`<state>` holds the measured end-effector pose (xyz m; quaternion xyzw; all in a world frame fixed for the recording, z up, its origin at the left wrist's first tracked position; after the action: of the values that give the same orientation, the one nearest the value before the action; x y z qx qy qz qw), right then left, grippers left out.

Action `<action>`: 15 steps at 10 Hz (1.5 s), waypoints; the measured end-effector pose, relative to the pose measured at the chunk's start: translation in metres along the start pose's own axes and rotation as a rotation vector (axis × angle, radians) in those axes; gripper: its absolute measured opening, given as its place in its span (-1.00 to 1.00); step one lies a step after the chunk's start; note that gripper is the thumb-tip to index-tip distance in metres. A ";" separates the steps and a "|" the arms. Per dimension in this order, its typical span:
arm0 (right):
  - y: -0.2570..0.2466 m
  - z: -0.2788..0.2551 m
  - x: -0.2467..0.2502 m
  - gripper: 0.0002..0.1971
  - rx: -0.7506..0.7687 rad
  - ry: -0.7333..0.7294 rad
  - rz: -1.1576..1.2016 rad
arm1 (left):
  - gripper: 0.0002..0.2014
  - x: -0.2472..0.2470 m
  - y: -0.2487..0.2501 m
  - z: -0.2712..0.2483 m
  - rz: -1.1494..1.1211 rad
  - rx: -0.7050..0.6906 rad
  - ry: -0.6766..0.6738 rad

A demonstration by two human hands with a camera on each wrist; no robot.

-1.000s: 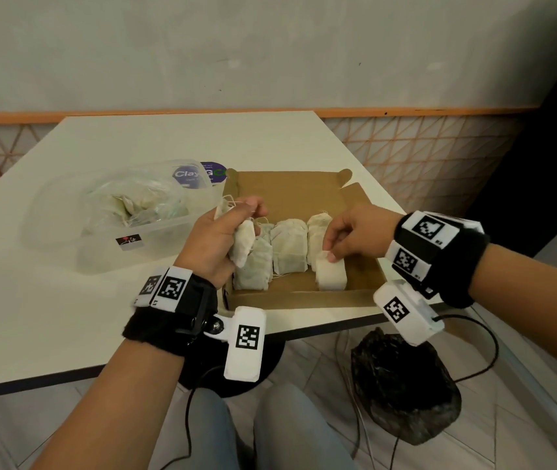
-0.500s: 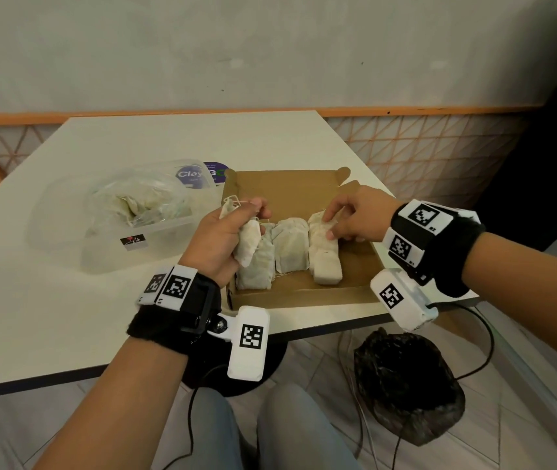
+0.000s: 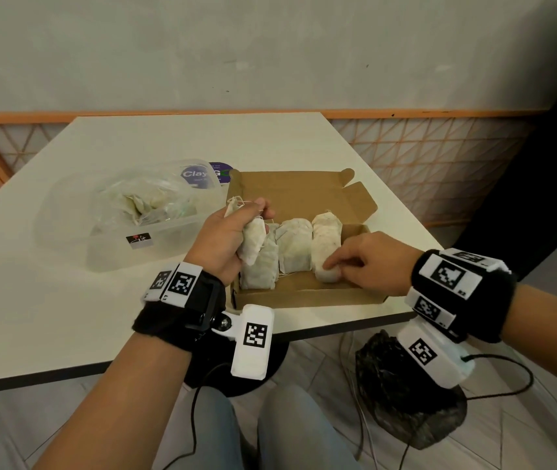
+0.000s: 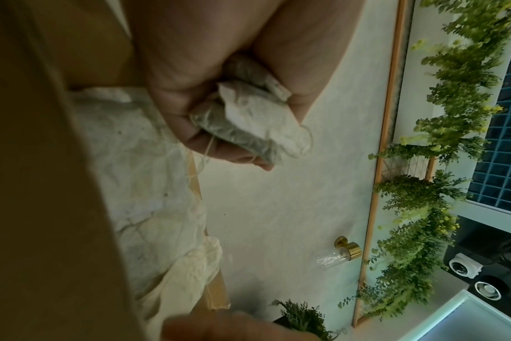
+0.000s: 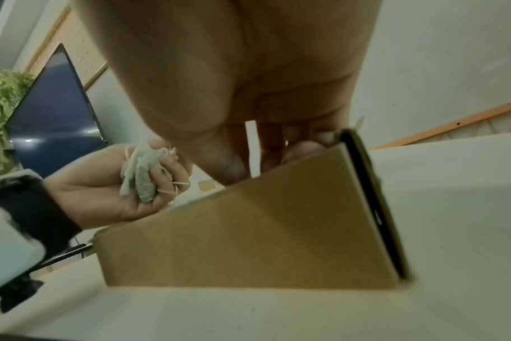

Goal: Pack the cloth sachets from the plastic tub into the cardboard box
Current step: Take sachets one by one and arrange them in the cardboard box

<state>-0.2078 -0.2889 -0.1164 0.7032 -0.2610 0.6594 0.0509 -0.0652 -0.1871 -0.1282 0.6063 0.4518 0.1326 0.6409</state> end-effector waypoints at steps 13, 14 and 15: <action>0.030 0.034 -0.010 -0.57 -0.426 -0.295 0.036 | -0.90 0.003 -0.005 0.007 0.021 0.003 -0.032; 0.031 0.034 -0.013 -0.58 -0.447 -0.279 0.047 | -0.90 0.004 -0.006 0.008 0.023 0.010 -0.031; 0.031 0.035 -0.013 -0.59 -0.460 -0.267 0.061 | -0.90 0.004 -0.007 0.009 0.016 0.011 -0.032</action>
<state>-0.1898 -0.3257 -0.1418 0.7457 -0.4296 0.4853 0.1548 -0.0593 -0.1914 -0.1377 0.6153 0.4374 0.1257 0.6437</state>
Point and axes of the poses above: each hand's wrist, its own z-axis towards the middle knuckle, its own x-axis out of the back of the hand, y = z × x, the point moved 8 cm from there along z, towards the middle knuckle, and after that the axes turned 6 degrees about y, right-handed, at the moved point
